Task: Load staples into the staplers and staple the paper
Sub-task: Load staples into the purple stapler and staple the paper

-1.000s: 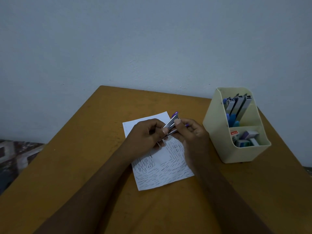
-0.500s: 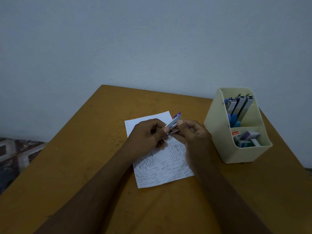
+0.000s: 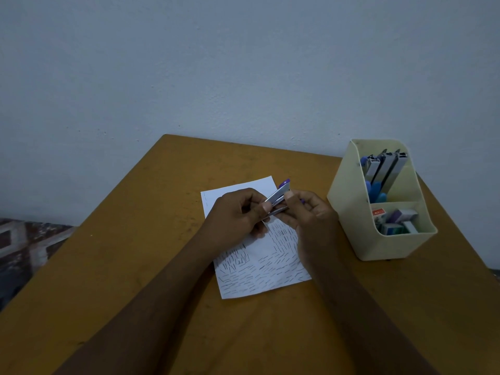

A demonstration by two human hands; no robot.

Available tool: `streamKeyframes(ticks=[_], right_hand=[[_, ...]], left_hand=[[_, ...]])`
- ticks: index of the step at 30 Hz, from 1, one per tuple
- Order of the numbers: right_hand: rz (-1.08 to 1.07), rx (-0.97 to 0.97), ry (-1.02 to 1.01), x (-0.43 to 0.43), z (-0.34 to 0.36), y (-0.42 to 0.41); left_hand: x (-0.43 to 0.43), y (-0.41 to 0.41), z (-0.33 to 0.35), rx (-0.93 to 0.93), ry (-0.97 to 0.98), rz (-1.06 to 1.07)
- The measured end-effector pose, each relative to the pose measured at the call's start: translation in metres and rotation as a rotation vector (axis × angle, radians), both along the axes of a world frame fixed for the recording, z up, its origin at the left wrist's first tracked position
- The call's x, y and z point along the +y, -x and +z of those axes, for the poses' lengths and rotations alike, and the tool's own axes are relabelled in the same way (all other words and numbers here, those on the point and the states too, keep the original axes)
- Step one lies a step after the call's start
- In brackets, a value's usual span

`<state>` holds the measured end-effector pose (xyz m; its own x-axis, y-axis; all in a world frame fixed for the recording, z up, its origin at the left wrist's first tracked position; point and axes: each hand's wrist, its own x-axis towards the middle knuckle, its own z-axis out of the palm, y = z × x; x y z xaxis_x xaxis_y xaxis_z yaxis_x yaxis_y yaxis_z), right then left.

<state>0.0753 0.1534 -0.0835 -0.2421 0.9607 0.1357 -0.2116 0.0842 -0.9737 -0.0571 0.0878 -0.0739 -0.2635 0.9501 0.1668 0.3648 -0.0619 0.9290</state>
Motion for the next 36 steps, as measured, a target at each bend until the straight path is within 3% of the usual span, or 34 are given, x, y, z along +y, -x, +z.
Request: streamKeyframes(ticks=[15,36], right_hand=[[-0.064,-0.175,-0.154,0.0016,-0.0014,0.0007],[-0.079,-0.177,-0.183,0.0022,-0.0030,0.0001]], left_hand=[[-0.0022,-0.0033,-0.0002,-0.008,0.004,-0.055],[-0.0003,-0.0030,-0.0044,0.085,0.012,-0.068]])
